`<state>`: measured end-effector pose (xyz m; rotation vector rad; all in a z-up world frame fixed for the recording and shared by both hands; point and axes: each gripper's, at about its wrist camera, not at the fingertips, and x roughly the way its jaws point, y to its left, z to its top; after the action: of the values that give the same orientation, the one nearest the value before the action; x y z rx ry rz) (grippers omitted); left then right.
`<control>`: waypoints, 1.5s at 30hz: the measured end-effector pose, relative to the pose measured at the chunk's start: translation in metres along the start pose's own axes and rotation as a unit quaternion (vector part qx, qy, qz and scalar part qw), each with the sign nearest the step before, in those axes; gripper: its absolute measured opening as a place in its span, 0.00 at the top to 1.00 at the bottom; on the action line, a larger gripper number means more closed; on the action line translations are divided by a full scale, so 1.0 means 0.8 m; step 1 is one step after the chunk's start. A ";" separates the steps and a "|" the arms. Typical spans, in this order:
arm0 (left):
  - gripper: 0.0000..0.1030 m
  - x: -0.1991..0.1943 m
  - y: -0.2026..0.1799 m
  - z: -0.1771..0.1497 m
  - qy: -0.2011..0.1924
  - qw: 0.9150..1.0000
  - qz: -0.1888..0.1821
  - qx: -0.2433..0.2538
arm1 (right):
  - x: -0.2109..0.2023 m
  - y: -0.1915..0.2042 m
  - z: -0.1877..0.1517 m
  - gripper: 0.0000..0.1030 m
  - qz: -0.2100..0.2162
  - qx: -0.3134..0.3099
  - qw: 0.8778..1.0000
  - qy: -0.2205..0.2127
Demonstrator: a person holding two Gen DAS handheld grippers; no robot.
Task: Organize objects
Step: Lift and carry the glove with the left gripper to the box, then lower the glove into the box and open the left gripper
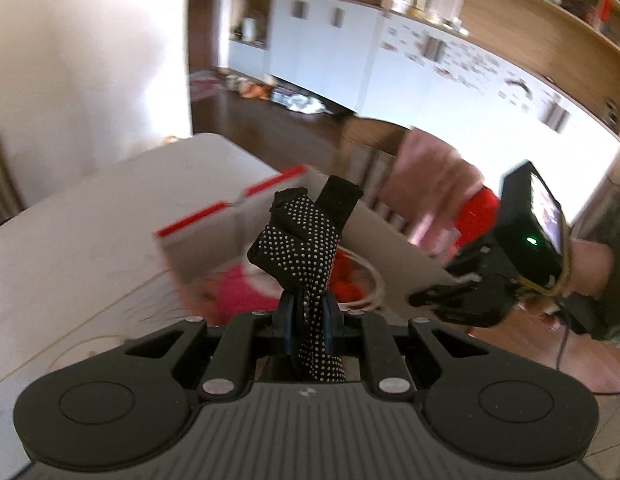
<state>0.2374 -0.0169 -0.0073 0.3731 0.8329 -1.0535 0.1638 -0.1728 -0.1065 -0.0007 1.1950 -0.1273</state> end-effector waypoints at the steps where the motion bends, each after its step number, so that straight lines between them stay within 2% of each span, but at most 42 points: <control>1: 0.87 0.006 -0.008 0.002 0.004 1.000 -0.003 0.013 | 0.000 0.000 0.000 0.95 0.000 -0.001 1.000 0.000; 4: 0.87 0.027 -0.027 0.003 0.020 0.999 -0.016 0.039 | 0.000 -0.002 0.000 0.95 0.000 0.001 1.000 -0.002; 16: 0.87 0.090 -0.060 -0.018 0.087 0.992 -0.041 0.077 | 0.002 -0.002 -0.001 0.95 0.003 -0.001 1.000 -0.003; 25: 0.87 0.118 -0.037 -0.035 0.129 0.990 -0.052 0.026 | 0.001 -0.003 -0.002 0.95 0.004 -0.001 1.000 -0.004; 30: 0.86 0.123 -0.032 -0.040 0.140 0.989 -0.048 0.019 | 0.002 -0.002 -0.002 0.95 0.004 -0.002 1.000 -0.004; 33: 0.77 0.123 -0.031 -0.042 0.147 0.988 -0.049 0.019 | 0.001 -0.002 -0.002 0.95 0.004 -0.001 1.000 -0.004; 36: 0.51 0.124 -0.032 -0.043 0.150 0.987 -0.042 0.025 | 0.001 -0.002 -0.002 0.95 0.004 -0.001 1.000 -0.004; 37: 0.39 0.122 -0.032 -0.043 0.148 0.988 -0.040 0.025 | 0.001 -0.002 -0.002 0.95 0.004 -0.001 1.000 -0.004; 38: 0.36 0.121 -0.032 -0.043 0.145 0.988 -0.041 0.024 | 0.001 -0.002 -0.002 0.95 0.004 -0.001 1.000 -0.004; 45: 0.36 0.102 -0.029 -0.043 0.129 0.990 -0.050 0.014 | 0.001 -0.002 -0.003 0.95 0.003 -0.001 1.000 -0.004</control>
<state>0.2215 -0.0559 -0.0887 0.5020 1.0776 -1.1255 0.1618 -0.1745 -0.1077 0.0001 1.1869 -0.1204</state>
